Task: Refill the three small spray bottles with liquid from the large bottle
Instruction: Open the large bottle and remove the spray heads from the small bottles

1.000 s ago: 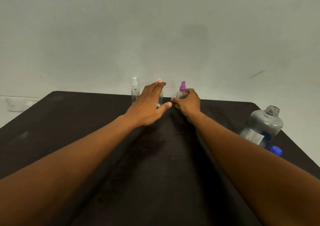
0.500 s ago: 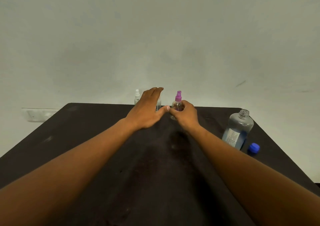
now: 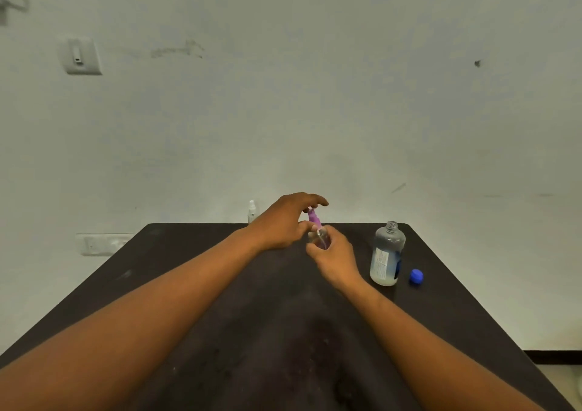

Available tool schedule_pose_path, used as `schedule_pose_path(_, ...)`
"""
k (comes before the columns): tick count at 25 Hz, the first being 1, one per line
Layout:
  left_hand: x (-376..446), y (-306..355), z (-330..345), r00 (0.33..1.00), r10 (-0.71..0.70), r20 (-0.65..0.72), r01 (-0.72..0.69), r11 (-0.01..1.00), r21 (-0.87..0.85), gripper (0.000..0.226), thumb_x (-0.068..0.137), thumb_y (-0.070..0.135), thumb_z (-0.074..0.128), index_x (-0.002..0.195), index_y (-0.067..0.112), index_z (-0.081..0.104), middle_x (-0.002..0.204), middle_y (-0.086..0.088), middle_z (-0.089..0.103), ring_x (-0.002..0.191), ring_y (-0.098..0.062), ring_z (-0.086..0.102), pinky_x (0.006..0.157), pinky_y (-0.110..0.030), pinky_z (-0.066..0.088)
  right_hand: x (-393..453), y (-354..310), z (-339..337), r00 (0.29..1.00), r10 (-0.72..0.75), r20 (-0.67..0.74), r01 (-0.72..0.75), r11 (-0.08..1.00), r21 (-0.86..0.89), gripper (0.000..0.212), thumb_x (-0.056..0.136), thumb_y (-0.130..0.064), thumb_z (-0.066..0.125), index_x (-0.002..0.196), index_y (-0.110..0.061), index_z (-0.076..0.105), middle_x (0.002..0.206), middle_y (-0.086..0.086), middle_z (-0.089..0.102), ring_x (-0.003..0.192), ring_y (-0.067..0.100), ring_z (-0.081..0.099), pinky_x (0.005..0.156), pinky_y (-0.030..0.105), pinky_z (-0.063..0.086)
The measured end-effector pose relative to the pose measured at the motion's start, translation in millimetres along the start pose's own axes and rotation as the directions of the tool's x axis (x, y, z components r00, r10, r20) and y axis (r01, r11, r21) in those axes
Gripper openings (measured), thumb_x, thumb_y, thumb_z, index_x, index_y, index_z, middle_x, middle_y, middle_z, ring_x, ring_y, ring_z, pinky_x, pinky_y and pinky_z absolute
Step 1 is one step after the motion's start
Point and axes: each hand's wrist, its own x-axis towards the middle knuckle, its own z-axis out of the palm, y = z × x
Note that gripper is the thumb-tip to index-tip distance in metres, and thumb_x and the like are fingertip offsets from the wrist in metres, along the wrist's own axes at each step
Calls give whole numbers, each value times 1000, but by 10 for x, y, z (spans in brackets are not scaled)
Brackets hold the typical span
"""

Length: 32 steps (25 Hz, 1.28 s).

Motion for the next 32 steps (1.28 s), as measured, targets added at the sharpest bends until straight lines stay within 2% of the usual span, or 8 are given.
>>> schedule_pose_path(6,30,375,-190,992,41,116,-46,998,34,26,91,4,70,113,17,76,110,1,73,101,-10,66,84,-16,51,-309,-182,-158,1000,14,19,-15,998,68,16,92,-14,67,107,-18,62,91,-4,63,74,6,58,61,12,43)
schedule_pose_path(11,43,518,-253,995,21,93,-29,995,91,13,92,18,73,103,12,79,99,-1,76,89,-13,70,79,-23,54,-416,-312,-240,1000,-2,13,1,994,106,14,90,-14,66,98,-24,60,88,-5,63,72,6,56,60,13,46)
schedule_pose_path(15,52,586,-267,995,-58,77,36,964,264,34,95,40,68,85,8,71,81,-4,69,71,-16,62,63,-23,43,-458,-382,-219,1000,-7,0,7,994,113,17,91,-13,65,103,-24,61,90,-5,65,78,8,61,65,16,46)
schedule_pose_path(18,36,615,-332,992,-58,113,39,985,167,32,96,43,65,94,13,72,89,-1,71,80,-15,64,68,-22,45,-493,-411,-195,1000,2,-1,-2,992,126,15,92,-14,65,102,-23,60,91,-4,65,79,11,62,66,17,48)
schedule_pose_path(21,5,634,-493,991,6,135,-11,999,32,16,94,21,71,109,17,76,106,3,74,98,-13,67,80,-17,51,-492,-445,-191,1000,12,-4,-11,992,124,13,94,-16,65,104,-22,59,90,-4,62,78,11,60,66,16,46)
schedule_pose_path(24,-2,605,-545,982,36,187,-42,999,27,20,91,7,72,107,16,79,104,2,76,98,-12,69,83,-18,55,-484,-456,-187,1000,7,-9,-6,991,137,11,92,-14,66,97,-22,60,84,-3,60,71,9,55,62,17,47)
schedule_pose_path(27,8,576,-505,987,-1,159,-13,996,84,11,92,21,73,97,14,79,94,0,75,86,-12,67,75,-24,51,-506,-468,-172,1000,16,1,-16,989,149,10,90,-13,66,94,-20,61,82,-4,59,68,7,52,58,15,45)
schedule_pose_path(32,44,571,-407,990,-100,103,81,982,172,37,92,47,69,83,12,74,80,-4,69,69,-13,56,64,-25,43,-511,-476,-160,1000,29,-5,-28,989,142,14,90,-15,66,97,-25,60,90,-4,63,78,11,60,68,20,49)
